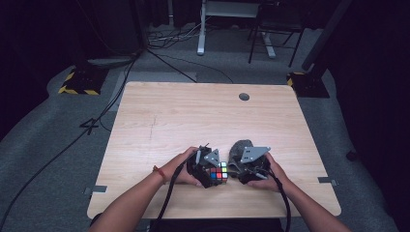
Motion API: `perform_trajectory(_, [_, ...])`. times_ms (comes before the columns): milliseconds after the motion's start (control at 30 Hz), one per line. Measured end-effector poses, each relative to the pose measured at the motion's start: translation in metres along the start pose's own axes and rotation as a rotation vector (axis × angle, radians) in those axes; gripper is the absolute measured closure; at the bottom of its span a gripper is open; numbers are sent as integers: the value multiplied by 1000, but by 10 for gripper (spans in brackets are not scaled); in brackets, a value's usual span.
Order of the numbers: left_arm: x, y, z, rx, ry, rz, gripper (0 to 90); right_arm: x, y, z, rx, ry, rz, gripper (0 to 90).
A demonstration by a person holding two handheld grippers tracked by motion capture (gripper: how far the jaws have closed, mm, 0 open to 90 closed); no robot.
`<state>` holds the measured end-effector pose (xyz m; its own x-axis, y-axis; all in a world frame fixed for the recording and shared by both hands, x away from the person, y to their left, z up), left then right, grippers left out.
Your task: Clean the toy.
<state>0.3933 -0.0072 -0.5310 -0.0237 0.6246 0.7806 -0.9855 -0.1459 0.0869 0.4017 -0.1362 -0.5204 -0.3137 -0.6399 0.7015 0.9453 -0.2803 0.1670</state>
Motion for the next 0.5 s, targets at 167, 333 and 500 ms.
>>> perform_trajectory(167, [-5, 1, -2, -1, 7, -4, 309, -5, -3, 4, -12, 27, 10, 362])
perform_trajectory(333, [-5, 1, -6, -1, -3, -9, 299, -2, -2, 11, -28, 78, -2, 369])
perform_trajectory(500, [0, 1, -4, -4, 21, 2, 328, -3, -3, 15, -24, 84, 6, 373])
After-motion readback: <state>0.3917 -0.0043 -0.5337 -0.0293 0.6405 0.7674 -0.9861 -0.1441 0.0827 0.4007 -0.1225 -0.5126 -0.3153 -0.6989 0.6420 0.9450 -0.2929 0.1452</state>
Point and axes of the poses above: each handheld gripper's, and its own axes: x roughly backward along the jaws, z roughly out of its top, y roughly to its right, the point moved 7 cm from there along -x, roughly forward along the jaws, and after that the axes turned 5 degrees about x, right-handed, at the moved point
